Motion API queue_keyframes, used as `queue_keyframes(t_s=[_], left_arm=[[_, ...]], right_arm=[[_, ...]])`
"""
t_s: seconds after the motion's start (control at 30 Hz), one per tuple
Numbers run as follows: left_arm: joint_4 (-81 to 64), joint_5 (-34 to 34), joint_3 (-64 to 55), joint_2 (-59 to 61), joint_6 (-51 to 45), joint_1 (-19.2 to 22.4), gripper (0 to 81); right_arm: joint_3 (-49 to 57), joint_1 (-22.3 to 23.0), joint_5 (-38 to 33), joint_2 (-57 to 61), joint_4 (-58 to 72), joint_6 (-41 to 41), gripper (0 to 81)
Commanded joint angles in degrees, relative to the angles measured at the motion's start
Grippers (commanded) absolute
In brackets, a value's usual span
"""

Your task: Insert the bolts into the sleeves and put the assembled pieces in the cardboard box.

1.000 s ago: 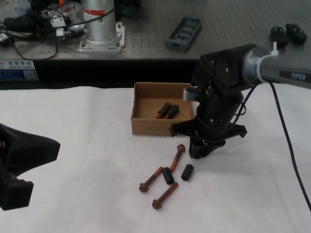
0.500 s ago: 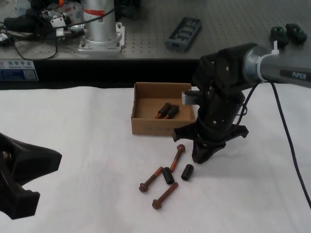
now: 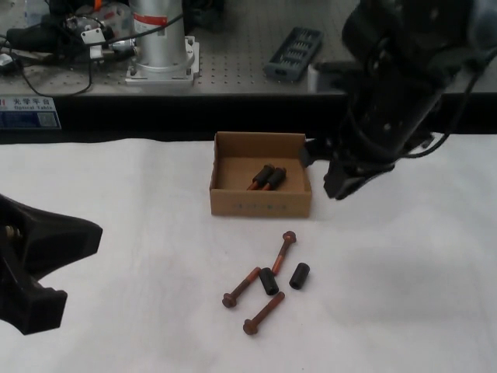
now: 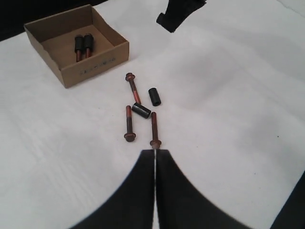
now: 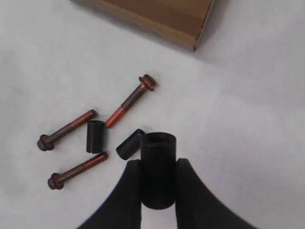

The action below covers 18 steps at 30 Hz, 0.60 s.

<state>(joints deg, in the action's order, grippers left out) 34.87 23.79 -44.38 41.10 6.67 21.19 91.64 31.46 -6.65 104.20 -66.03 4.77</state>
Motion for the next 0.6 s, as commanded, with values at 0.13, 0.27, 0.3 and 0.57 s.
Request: queue_keyframes(t_s=[0.13,0.27,0.3,0.57], left_arm=[[-2.6,3.8,-0.1,4.9,1.0,-0.1,0.7],[-5.2,4.6,-0.1,9.1,1.0,0.1,0.6],[-6.1,5.4,-0.1,10.2,1.0,0.3,0.6],[-13.3,6.9,-0.1,19.3,1.0,4.2,0.6]], right_arm=[[-11.3,0.0,-0.3,-14.0,0.2,-2.1,2.6],[-21.0,0.0,-0.3,-23.6,2.3,-2.1,2.6],[-23.3,0.0,-0.3,-26.4,2.6,-2.1,2.6],[-35.9,0.0,-0.3,-45.6,2.4,-0.1,2.6]])
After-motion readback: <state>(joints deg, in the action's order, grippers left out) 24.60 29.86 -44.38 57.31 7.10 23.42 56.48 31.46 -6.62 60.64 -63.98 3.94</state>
